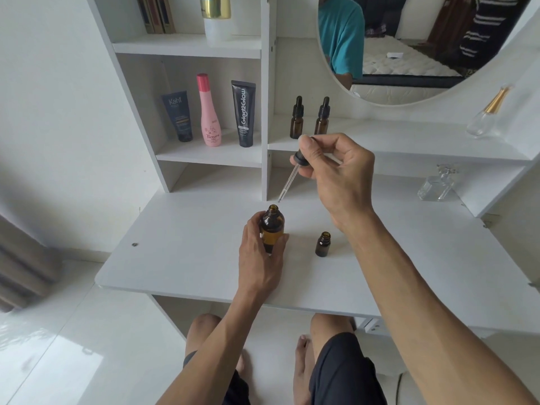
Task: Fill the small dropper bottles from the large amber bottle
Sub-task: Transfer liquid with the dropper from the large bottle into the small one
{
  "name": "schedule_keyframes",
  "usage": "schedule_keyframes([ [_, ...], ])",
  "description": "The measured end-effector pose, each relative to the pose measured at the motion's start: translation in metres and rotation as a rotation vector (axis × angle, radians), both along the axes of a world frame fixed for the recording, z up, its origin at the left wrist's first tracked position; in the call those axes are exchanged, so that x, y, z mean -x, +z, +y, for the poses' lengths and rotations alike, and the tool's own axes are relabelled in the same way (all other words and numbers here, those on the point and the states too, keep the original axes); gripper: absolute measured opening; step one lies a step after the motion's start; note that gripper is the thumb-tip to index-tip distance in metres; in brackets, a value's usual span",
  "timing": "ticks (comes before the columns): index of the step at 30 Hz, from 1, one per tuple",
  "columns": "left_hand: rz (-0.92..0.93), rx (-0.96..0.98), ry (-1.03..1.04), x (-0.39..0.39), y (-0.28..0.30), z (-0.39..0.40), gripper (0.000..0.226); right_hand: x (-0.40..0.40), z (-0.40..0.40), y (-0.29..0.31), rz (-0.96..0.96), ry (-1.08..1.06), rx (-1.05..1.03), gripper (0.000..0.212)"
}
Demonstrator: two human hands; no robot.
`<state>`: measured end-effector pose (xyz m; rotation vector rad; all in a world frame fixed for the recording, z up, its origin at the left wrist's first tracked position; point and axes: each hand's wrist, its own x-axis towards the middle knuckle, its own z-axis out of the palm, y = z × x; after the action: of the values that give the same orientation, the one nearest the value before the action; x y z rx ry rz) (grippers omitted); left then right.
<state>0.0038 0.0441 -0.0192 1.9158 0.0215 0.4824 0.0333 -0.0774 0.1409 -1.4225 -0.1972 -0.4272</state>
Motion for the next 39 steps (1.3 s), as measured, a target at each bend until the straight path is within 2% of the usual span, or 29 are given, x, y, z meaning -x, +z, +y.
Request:
schedule_keyframes([
  [10, 0.025, 0.002, 0.009, 0.000, 0.000, 0.000, 0.049, 0.005, -0.033, -0.007, 0.020, -0.104, 0.027, 0.019],
  [20, 0.031, -0.008, 0.021, 0.001, 0.001, 0.000, 0.051, 0.010, -0.069, -0.031, 0.095, -0.175, 0.070, 0.012],
  [39, 0.022, -0.008, 0.015, 0.000, 0.000, 0.000, 0.049, 0.012, -0.071, -0.051, 0.163, -0.179, 0.151, 0.018],
])
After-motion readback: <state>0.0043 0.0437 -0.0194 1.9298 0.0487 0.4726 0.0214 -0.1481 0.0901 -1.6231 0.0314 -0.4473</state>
